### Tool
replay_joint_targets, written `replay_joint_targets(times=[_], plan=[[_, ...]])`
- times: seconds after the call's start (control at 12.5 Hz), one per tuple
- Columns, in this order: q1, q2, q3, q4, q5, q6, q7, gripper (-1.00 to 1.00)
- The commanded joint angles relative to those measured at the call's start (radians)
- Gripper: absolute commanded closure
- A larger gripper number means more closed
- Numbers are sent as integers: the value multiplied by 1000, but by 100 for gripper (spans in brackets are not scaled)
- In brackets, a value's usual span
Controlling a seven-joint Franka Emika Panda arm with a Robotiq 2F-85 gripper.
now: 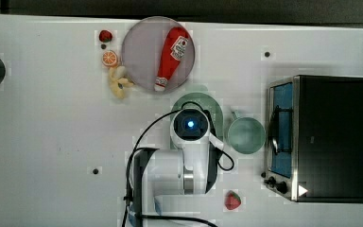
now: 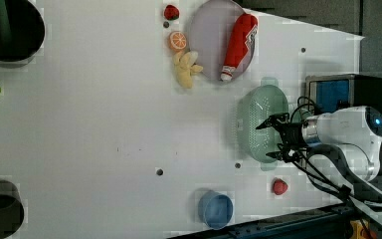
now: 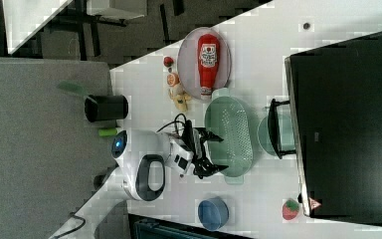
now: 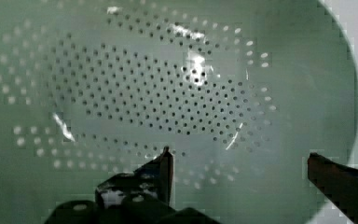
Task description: Drag strainer right to left.
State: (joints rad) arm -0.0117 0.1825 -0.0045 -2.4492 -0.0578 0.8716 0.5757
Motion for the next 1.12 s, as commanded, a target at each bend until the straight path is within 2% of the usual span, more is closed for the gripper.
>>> replay_joint_targets(times=[0.08, 0.48, 0.8, 1.12], plan=[[5, 38, -1, 42, 4, 103, 181, -100], [22, 161, 28, 19, 11, 241, 192, -100], [50, 171, 46, 11, 14, 252, 288, -100], [102, 172, 81, 12, 18, 252, 306, -100]])
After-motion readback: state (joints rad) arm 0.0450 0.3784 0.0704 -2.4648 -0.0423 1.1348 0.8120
